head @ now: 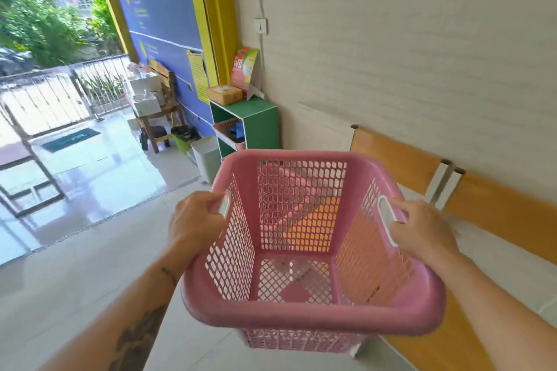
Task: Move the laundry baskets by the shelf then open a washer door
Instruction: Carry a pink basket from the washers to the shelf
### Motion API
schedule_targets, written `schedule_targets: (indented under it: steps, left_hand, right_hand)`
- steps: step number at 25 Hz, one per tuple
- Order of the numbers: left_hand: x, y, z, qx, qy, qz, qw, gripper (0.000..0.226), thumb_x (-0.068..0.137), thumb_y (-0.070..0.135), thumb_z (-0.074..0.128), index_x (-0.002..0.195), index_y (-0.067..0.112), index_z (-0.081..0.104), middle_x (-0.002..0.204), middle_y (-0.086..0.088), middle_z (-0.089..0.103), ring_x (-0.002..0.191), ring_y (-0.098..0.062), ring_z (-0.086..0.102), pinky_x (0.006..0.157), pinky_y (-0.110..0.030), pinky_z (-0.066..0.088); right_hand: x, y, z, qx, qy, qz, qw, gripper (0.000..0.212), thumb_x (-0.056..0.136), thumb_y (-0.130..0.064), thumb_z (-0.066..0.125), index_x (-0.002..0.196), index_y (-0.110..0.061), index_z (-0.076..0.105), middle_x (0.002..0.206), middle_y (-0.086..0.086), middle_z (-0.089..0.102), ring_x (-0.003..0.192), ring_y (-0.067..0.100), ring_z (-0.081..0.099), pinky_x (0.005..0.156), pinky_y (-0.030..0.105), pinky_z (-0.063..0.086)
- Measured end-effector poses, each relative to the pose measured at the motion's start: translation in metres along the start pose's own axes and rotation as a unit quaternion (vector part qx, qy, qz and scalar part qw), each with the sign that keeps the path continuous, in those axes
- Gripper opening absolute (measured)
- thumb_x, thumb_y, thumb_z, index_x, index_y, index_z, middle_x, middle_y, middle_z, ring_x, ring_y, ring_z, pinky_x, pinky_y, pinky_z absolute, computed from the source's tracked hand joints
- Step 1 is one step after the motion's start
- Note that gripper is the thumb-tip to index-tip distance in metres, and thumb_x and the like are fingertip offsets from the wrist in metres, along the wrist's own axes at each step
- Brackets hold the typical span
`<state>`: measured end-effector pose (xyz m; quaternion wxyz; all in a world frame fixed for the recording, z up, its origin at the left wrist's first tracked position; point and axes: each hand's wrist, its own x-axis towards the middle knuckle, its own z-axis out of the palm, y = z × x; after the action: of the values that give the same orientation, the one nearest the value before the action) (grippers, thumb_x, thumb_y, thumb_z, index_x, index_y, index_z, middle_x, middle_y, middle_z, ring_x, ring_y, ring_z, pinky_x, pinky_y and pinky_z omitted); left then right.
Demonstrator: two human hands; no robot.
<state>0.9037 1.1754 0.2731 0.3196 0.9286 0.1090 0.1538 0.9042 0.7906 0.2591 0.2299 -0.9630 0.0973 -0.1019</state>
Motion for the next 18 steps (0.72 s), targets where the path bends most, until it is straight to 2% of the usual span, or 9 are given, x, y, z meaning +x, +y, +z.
schedule_targets:
  steps: [3,5,9,12,18]
  left_hand:
    - [0.076,-0.028,0.007,-0.004,0.017,-0.014,1.0,0.055,0.067,0.017,0.055,0.115,0.038,0.067,0.116,0.003,0.069,0.1,-0.024,0.063,0.088,-0.04,0.051]
    - [0.128,-0.044,0.013,-0.003,0.02,-0.002,1.0,0.054,0.067,0.018,0.055,0.115,0.039,0.067,0.117,0.004,0.068,0.1,-0.024,0.063,0.087,-0.042,0.052]
    - [0.239,-0.061,0.023,-0.008,0.007,0.055,0.998,0.048,0.069,0.016,0.057,0.111,0.035,0.07,0.113,0.005,0.069,0.091,-0.021,0.063,0.08,-0.037,0.052]
    - [0.315,-0.055,0.039,0.014,0.013,0.118,0.993,0.048,0.07,0.018,0.059,0.114,0.034,0.07,0.116,0.007,0.068,0.095,-0.024,0.063,0.08,-0.035,0.049]
    - [0.46,-0.027,0.106,0.022,-0.001,0.188,0.982,0.051,0.066,0.022,0.055,0.113,0.034,0.071,0.121,0.011,0.066,0.102,-0.024,0.064,0.085,-0.04,0.053]
  right_hand:
    - [0.065,-0.04,0.043,0.012,0.013,-0.02,1.0,0.047,0.088,-0.048,0.049,0.131,-0.033,0.057,0.13,0.007,0.061,0.118,0.03,0.057,0.091,0.038,0.048]
    - [0.105,-0.064,0.07,0.013,0.02,-0.021,0.999,0.051,0.089,-0.06,0.043,0.13,-0.034,0.058,0.13,0.006,0.062,0.118,0.03,0.057,0.092,0.039,0.047]
    - [0.17,-0.11,0.112,0.025,0.022,0.018,0.999,0.047,0.087,-0.041,0.052,0.133,-0.032,0.055,0.138,0.006,0.055,0.125,0.029,0.052,0.098,0.041,0.044]
    - [0.209,-0.128,0.131,0.041,0.005,0.058,0.997,0.058,0.079,-0.021,0.057,0.136,-0.028,0.052,0.144,0.008,0.05,0.13,0.03,0.047,0.104,0.043,0.041]
    - [0.298,-0.136,0.176,0.068,0.031,0.127,0.989,0.065,0.078,-0.01,0.058,0.14,-0.023,0.048,0.142,0.008,0.051,0.13,0.03,0.047,0.103,0.041,0.041]
